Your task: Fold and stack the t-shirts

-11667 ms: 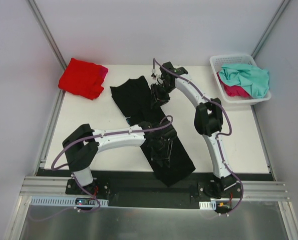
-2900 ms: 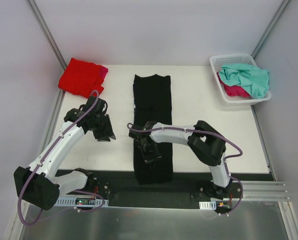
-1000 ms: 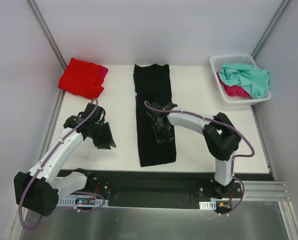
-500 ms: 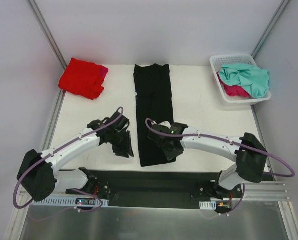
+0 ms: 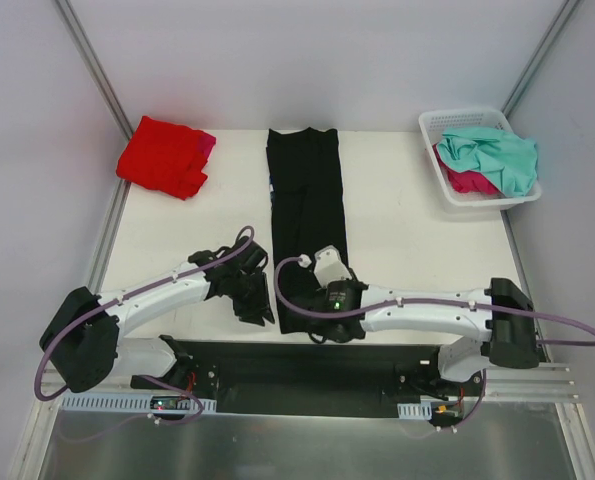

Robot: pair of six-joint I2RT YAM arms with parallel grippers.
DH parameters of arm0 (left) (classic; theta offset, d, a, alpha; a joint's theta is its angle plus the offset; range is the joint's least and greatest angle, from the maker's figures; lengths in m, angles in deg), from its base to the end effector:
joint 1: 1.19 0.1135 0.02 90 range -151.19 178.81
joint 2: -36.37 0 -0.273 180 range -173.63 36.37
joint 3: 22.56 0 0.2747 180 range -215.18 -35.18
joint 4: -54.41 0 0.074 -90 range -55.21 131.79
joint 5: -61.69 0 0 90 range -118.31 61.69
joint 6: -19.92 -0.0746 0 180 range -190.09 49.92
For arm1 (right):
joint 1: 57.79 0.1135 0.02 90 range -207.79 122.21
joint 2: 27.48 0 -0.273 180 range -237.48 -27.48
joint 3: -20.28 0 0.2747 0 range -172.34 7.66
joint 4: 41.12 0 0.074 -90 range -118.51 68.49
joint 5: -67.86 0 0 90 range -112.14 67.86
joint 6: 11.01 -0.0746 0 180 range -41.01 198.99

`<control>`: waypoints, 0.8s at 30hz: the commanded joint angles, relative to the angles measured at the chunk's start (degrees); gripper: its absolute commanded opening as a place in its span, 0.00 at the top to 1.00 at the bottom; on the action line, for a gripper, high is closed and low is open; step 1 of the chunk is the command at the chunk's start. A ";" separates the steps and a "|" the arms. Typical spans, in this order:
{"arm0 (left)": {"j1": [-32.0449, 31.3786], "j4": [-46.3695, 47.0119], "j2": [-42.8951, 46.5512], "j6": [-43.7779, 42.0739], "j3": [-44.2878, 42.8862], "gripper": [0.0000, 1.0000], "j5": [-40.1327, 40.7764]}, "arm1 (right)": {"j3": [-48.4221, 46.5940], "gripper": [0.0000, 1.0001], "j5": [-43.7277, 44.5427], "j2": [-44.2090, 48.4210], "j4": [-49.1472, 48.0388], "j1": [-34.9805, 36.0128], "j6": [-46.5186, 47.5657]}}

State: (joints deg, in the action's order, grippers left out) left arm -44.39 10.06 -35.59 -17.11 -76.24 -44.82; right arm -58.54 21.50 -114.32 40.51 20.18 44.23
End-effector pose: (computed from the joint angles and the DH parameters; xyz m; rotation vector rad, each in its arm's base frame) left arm 0.1773 -0.1956 0.1577 -0.1461 2.9218 -0.8131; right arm 0.1082 0.2609 0.2198 -0.8996 2.2797 -0.5373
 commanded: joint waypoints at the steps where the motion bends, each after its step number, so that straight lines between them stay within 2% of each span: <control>1: -0.40 1.40 1.48 2.05 0.02 0.71 -0.28 | -7.45 0.67 24.20 2.56 24.75 9.28 -15.15; 3: 0.74 1.66 1.56 2.05 -0.16 0.71 -0.36 | -7.20 0.67 25.97 4.14 26.00 12.89 -15.86; 5: 1.89 1.67 1.56 1.18 -0.69 0.71 -0.62 | -6.41 0.66 24.75 3.45 25.82 13.52 -15.95; 11: 5.93 1.58 2.09 -0.85 -1.30 0.71 -2.47 | -2.89 0.67 18.16 -6.56 25.56 14.57 -16.83; 16: 5.85 2.11 0.77 -0.59 -1.31 0.71 -3.88 | -2.27 0.67 12.18 -11.58 15.65 14.31 -10.95; 24: 5.15 2.72 2.44 1.17 0.54 0.71 -3.97 | -3.14 0.69 5.59 -16.51 11.41 13.87 -14.27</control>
State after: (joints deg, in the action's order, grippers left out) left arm -38.62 12.36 -34.74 -16.87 -76.18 -47.64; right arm -59.61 31.49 -129.65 46.74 34.22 32.30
